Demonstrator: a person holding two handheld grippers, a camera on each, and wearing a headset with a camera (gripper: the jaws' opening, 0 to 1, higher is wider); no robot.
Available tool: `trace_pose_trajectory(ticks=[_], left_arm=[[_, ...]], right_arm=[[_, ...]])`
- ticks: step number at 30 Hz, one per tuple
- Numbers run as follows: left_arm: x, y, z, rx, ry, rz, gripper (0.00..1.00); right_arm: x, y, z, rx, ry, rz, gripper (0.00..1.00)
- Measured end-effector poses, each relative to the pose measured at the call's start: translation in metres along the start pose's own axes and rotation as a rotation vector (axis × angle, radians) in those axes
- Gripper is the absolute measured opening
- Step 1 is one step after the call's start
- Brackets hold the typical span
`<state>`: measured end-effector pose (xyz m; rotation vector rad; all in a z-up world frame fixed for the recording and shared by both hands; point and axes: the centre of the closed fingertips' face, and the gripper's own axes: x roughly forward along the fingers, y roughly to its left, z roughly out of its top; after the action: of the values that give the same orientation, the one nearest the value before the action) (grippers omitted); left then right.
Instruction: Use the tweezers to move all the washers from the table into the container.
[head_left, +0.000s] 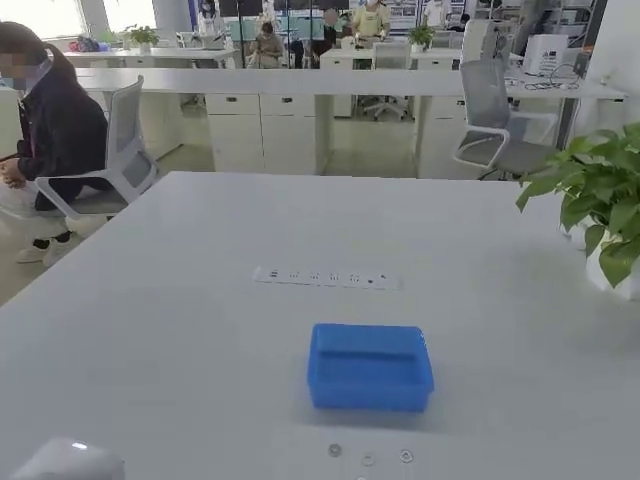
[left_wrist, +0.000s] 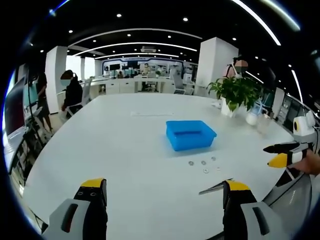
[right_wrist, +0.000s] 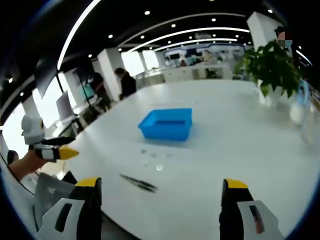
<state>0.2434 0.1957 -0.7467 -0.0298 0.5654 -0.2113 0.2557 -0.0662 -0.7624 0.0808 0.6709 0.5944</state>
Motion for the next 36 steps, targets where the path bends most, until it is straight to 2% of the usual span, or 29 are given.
trace_pose_trajectory(ticks=[14, 16, 19, 24, 27, 32, 33, 35, 36], left_arm=[[0.001, -0.005, 0.000, 0.032, 0.009, -0.015, 0.99], [0.001, -0.007, -0.002, 0.034, 0.018, -0.029, 0.99], [0.002, -0.011, 0.001, 0.039, 0.004, -0.047, 0.99], [0.010, -0.019, -0.003, 0.083, 0.032, -0.078, 0.99], [0.014, -0.022, -0.005, 0.126, 0.046, -0.086, 0.99], [0.020, -0.031, -0.007, 0.135, 0.057, -0.134, 0.99], [0.022, -0.036, -0.009, 0.143, 0.068, -0.159, 0.99], [0.024, -0.037, -0.011, 0.175, 0.087, -0.166, 0.83], [0.027, -0.040, -0.013, 0.203, 0.098, -0.182, 0.78]], right_arm=[[0.001, 0.002, -0.002, -0.005, 0.012, 0.001, 0.99], [0.002, 0.002, -0.003, -0.006, 0.019, 0.000, 0.99], [0.003, 0.001, -0.004, -0.003, 0.022, -0.001, 0.99], [0.005, 0.000, -0.004, -0.005, 0.028, -0.006, 0.99], [0.005, -0.002, -0.002, -0.025, 0.030, -0.011, 0.88], [0.006, -0.002, 0.000, -0.028, 0.027, -0.017, 0.88], [0.007, -0.002, -0.001, -0.030, 0.029, -0.015, 0.88], [0.009, -0.001, -0.002, -0.033, 0.036, -0.014, 0.88], [0.010, -0.001, -0.002, -0.033, 0.037, -0.011, 0.87]])
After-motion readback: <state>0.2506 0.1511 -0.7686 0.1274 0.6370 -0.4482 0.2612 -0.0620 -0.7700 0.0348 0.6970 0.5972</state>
